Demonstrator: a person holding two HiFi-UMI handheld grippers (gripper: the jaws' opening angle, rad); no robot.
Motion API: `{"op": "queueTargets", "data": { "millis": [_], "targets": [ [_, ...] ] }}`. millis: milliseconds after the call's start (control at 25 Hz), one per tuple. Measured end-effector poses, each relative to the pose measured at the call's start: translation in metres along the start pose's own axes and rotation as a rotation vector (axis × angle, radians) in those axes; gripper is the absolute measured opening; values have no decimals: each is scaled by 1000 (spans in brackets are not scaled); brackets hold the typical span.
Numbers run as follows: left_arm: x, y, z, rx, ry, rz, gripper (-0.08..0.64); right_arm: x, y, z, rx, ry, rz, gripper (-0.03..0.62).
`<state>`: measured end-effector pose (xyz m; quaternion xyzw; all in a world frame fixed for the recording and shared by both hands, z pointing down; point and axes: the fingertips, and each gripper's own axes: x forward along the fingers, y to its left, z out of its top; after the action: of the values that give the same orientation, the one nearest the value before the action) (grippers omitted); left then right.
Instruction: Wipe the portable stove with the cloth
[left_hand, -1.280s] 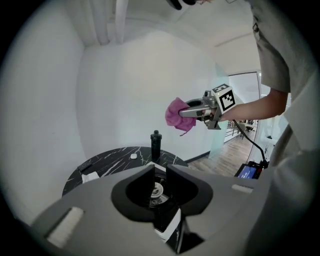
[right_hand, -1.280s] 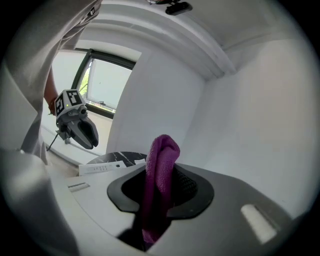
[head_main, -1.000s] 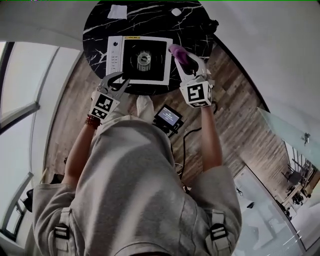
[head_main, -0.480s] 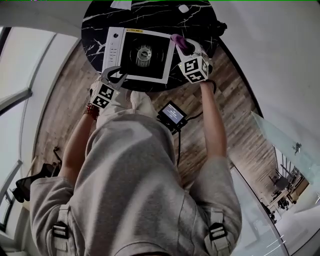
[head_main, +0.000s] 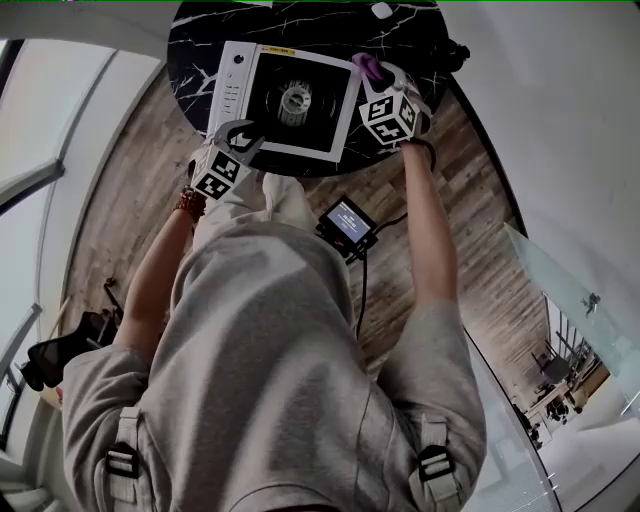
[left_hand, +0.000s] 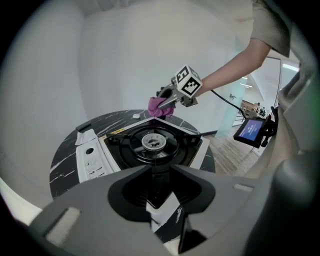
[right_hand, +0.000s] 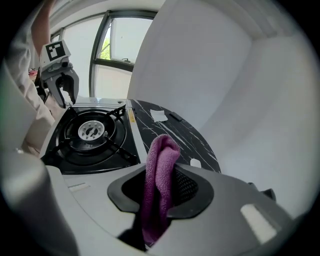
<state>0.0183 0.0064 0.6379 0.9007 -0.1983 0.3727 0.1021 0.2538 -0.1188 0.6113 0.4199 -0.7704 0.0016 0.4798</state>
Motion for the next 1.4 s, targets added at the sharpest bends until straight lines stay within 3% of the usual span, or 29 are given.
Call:
{"op": "queueTargets", "data": {
  "millis": [160, 320, 520, 680, 1040, 1400],
  "targets": [
    [4, -2, -2, 9, 20, -3, 110, 9, 16, -9, -78, 59, 43, 112],
    [10, -2, -6, 14, 41, -11, 110, 14, 27, -11, -68, 75, 88, 110],
    [15, -1, -14, 21, 59, 3, 120, 17, 38, -13, -121, 103, 136, 107],
    [16, 1, -14, 31, 58, 22, 132, 17, 38, -13, -125, 110, 143, 107],
    [17, -3, -17, -38, 68, 7, 89, 16, 49, -17, -172, 146, 173, 104],
    [20, -1, -17, -82, 97, 39, 48, 9, 64, -24, -143, 165, 154, 104]
  ]
}}
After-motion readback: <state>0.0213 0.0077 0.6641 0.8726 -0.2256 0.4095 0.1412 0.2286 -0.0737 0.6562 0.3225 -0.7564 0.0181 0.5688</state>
